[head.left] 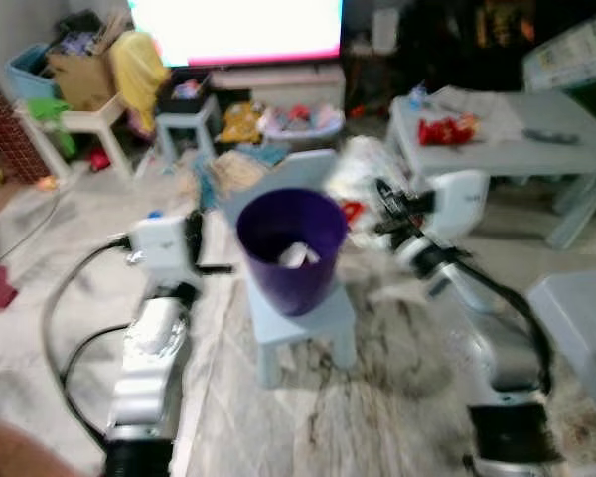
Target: Picking trash to rubbish bin
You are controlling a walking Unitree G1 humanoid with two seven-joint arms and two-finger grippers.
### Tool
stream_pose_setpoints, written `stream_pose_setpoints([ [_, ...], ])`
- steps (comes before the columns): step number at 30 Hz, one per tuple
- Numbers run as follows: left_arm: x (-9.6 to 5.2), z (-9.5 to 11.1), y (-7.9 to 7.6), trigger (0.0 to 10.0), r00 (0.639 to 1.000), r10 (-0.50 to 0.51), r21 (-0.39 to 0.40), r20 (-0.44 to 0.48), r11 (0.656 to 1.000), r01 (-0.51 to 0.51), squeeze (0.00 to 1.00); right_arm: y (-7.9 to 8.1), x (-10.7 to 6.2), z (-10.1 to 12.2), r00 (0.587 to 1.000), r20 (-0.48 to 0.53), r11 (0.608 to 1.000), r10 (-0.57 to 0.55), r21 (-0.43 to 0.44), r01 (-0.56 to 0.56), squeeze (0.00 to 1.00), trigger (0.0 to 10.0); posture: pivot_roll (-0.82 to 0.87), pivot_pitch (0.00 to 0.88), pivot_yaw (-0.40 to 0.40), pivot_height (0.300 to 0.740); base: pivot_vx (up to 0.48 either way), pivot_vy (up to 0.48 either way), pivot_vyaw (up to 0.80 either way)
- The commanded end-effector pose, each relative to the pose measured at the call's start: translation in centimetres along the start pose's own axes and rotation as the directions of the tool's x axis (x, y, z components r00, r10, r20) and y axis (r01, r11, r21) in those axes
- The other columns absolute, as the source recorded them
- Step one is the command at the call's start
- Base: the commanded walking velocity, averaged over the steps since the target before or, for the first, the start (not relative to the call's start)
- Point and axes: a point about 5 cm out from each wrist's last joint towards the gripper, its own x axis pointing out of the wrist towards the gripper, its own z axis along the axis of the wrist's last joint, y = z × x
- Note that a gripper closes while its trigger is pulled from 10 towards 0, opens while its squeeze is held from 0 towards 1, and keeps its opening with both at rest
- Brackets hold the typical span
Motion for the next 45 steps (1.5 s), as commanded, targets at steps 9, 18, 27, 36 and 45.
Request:
stream_pose_setpoints([
  [9, 0.0, -0.1, -1.1, 0.0, 0.999, -0.035, -0.011, -0.002, 0.999, 0.035, 0.0, -0.9, -0.5, 0.4, 1.0, 0.011, 0.999, -0.029, -0.016, 0.029, 0.0, 10.0, -0.02, 0.032, 0.015, 0.74, 0.465, 0.0, 0.0],
  [18, -0.1, -0.3, -1.1, 0.0, 1.0, -0.028, -0.013, -0.01, 1.0, 0.028, 0.0, -0.7, -0.5, 0.4, 1.0, 0.007, 1.0, -0.011, -0.024, 0.012, 0.0, 10.0, -0.02, 0.035, 0.007, 0.74, 0.462, 0.0, 0.0],
  [27, -0.2, -0.5, -0.9, 0.0, 1.0, -0.018, -0.012, -0.02, 1.0, 0.018, 0.0, -0.4, -0.5, 0.3, 1.0, 0.004, 1.0, 0.009, -0.03, -0.009, 0.0, 10.0, -0.02, 0.034, 0.002, 0.74, 0.423, 0.0, 0.27],
  [36, -0.2, -0.8, -0.9, 0.0, 0.999, -0.008, -0.009, -0.032, 1.0, 0.008, 0.0, -0.4, -0.5, 0.2, 1.0, 0.003, 1.0, 0.012, -0.026, -0.012, 0.0, 10.0, -0.01, 0.033, 0.005, 0.74, 0.148, 0.0, 0.05],
  [45, -0.3, -3.4, -0.1, 0.0, 0.99, 0.013, -0.007, -0.141, 1.0, -0.014, 0.0, -0.3, -0.5, -0.1, 1.0, -0.006, 1.0, 0.008, -0.024, -0.008, 0.0, 10.0, -0.01, 0.038, 0.005, 0.74, 0.0, 0.0, 0.0],
])
